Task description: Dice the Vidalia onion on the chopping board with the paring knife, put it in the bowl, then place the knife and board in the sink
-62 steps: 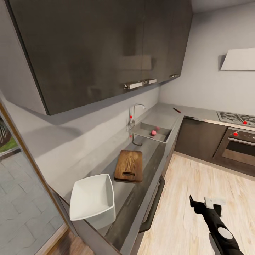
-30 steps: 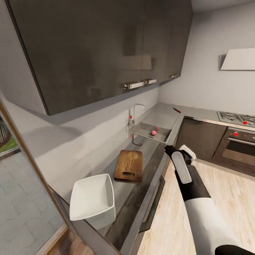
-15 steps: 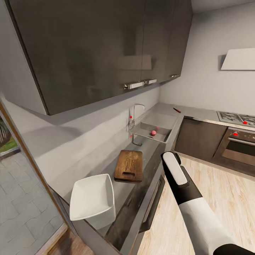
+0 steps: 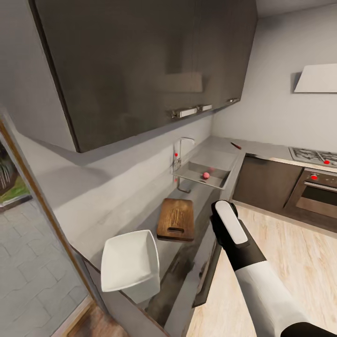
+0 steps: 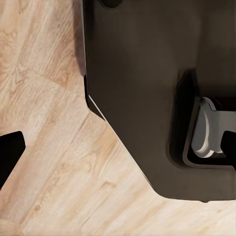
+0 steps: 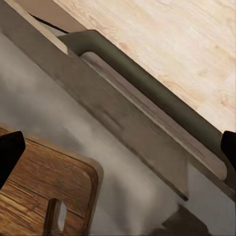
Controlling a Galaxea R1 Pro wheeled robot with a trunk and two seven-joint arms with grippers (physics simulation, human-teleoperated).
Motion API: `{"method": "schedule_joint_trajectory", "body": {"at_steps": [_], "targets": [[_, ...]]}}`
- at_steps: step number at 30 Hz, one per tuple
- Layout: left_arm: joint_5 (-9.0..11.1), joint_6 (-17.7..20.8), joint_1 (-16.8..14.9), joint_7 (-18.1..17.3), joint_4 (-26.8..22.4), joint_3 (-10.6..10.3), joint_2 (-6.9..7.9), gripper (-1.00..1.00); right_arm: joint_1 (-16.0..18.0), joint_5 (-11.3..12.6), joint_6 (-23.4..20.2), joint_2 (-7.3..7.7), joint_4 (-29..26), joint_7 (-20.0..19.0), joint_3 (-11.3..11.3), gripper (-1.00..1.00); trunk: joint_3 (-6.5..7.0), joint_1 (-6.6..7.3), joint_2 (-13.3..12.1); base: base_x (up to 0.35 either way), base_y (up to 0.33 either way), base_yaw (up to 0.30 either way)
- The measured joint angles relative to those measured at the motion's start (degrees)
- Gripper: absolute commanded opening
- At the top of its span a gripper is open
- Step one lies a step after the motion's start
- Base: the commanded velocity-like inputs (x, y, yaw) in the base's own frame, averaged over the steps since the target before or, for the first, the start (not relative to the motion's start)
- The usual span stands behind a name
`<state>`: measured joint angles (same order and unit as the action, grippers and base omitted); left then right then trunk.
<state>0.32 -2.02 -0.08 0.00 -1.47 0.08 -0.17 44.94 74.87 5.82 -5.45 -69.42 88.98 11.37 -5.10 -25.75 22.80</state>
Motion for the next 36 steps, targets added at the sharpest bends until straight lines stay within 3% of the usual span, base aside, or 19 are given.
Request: {"method": "schedule_joint_trajectory", "body": {"at_steps": [13, 16, 23, 33, 36], "targets": [[0.0, -0.02, 0.0, 0.0, 0.0, 0.0, 0.0, 1.0, 0.01, 1.67, 0.08, -0.01, -0.08, -0.47, 0.17, 1.0, 0.0, 0.0, 0.01, 0.0, 0.04, 0.0], [0.0, -0.01, 0.0, 0.0, 0.0, 0.0, -0.05, 1.0, 0.0, 2.96, 0.08, -0.11, -0.09, -2.97, 0.18, 1.0, 0.0, 0.0, 0.0, 0.0, 0.231, 0.0], [0.0, -0.01, 0.0, 0.0, 0.01, 0.0, -0.02, 1.0, 0.0, 8.7, 0.01, -0.52, -0.04, -8.65, 0.37, 1.0, 0.0, 0.0, 0.0, 0.0, 0.244, 0.0], [0.0, -0.03, 0.0, 0.0, 0.01, 0.0, 0.0, 1.0, 0.01, 9.75, 0.0, -0.67, 0.01, -13.37, 2.47, 1.0, 0.0, 0.0, 0.0, 0.0, 0.027, 0.0], [0.0, -0.04, 0.0, 0.0, 0.01, 0.0, 0.0, 1.0, 0.0, 9.88, 0.05, -0.71, 0.01, -13.75, 4.43, 1.0, 0.0, 0.0, 0.0, 0.0, 0.0, 0.0]]}}
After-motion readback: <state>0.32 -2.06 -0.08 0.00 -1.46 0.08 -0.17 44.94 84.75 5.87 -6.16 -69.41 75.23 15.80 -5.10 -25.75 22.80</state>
